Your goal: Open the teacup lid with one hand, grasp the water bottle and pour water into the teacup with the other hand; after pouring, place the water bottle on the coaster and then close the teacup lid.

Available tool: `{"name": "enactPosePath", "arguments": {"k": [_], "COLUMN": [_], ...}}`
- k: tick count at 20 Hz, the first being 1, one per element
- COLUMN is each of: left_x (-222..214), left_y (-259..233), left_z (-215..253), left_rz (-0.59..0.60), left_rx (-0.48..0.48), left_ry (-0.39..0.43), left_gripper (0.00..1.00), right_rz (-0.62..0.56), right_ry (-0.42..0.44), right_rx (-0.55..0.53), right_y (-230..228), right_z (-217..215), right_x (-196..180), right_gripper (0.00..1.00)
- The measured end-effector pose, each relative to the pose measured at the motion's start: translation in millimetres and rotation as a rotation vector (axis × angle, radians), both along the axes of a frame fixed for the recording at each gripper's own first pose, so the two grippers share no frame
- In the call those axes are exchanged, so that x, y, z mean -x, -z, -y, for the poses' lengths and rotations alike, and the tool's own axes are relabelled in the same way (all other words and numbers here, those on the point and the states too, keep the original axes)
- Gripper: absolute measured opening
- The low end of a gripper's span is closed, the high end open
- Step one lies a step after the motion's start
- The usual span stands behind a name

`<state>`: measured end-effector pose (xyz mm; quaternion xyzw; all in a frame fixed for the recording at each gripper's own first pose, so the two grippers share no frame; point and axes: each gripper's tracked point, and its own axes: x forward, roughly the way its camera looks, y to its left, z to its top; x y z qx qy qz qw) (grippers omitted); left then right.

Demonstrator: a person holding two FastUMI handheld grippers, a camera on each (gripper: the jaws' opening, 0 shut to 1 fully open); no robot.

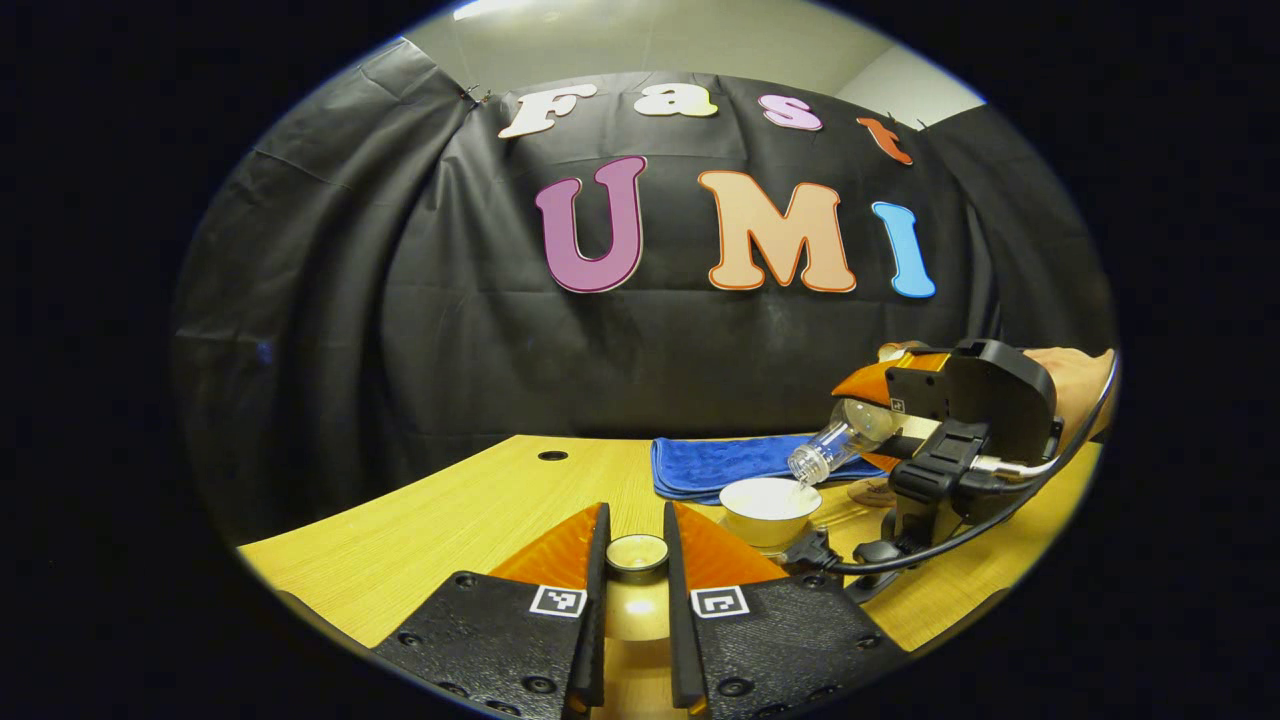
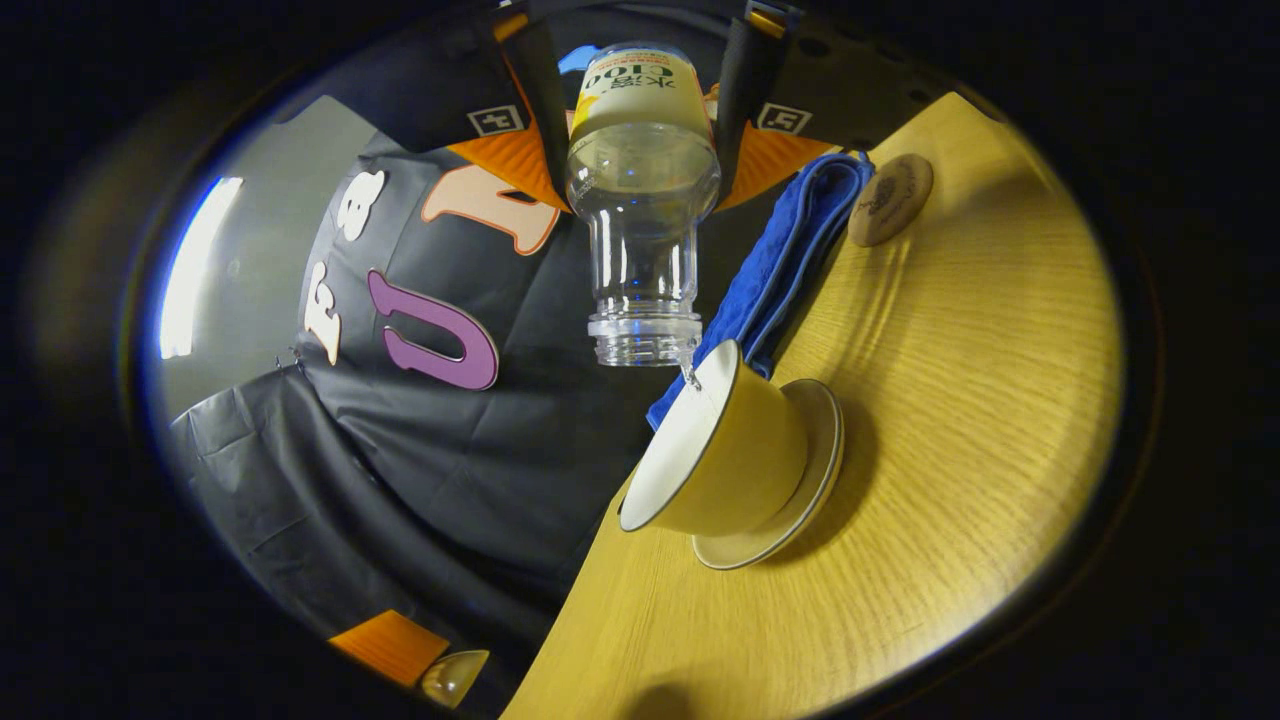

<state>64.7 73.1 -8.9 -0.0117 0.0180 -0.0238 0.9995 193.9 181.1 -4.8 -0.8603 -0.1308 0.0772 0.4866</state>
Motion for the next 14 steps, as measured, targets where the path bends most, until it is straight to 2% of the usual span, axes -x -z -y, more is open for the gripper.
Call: {"name": "enactPosePath", "arguments": {"k": [3,14], "left_x": [0.1,-0.4], "left_y": [1.0,1.1], "left_z": [-0.3,-0.1], "left_rz": [-0.001,0.0], "left_rx": [0.001,0.0], "left_ry": [-0.004,-0.003], "left_gripper": [0.23,0.23], "right_rz": [0.004,0.007], "right_ry": [-0.014,-0.012], "right_rx": [0.038,0.063], "right_y": [-0.9,-3.2], "right_z": [-6.1,-6.5], "right_x": [1.6,3.1], "right_gripper": [0.68,0.68]}}
